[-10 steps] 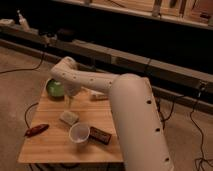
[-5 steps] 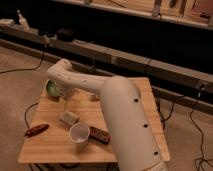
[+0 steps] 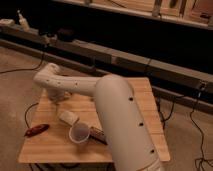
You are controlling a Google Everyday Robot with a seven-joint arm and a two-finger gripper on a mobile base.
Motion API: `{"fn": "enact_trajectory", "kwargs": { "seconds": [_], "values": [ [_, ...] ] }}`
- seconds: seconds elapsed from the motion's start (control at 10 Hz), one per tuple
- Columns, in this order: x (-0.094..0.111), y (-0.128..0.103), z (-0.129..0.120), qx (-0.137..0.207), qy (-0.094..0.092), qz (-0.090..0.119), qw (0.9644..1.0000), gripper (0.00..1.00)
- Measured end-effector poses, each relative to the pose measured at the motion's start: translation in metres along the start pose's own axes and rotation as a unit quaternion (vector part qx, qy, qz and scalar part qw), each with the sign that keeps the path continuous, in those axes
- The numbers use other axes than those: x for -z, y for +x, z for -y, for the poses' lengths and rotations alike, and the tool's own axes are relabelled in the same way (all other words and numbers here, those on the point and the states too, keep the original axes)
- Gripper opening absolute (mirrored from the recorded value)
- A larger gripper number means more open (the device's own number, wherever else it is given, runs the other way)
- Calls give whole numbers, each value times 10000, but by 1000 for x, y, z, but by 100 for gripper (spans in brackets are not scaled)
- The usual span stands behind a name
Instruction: Wipe the white sponge on the table
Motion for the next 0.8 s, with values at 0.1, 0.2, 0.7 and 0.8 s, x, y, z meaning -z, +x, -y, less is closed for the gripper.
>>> {"fn": "enact_trajectory", "kwargs": {
  "seconds": [0.1,0.2,0.7,0.8],
  "values": [
    [0,-1,-1,-9,3,-1,10000,80],
    [0,-1,-2,-17,1,1,10000,80],
    [-6,-3,14,-218,-116,-70,9997,80],
    [-8,-8,25,-315,-125,-83,9994,80]
  ]
}}
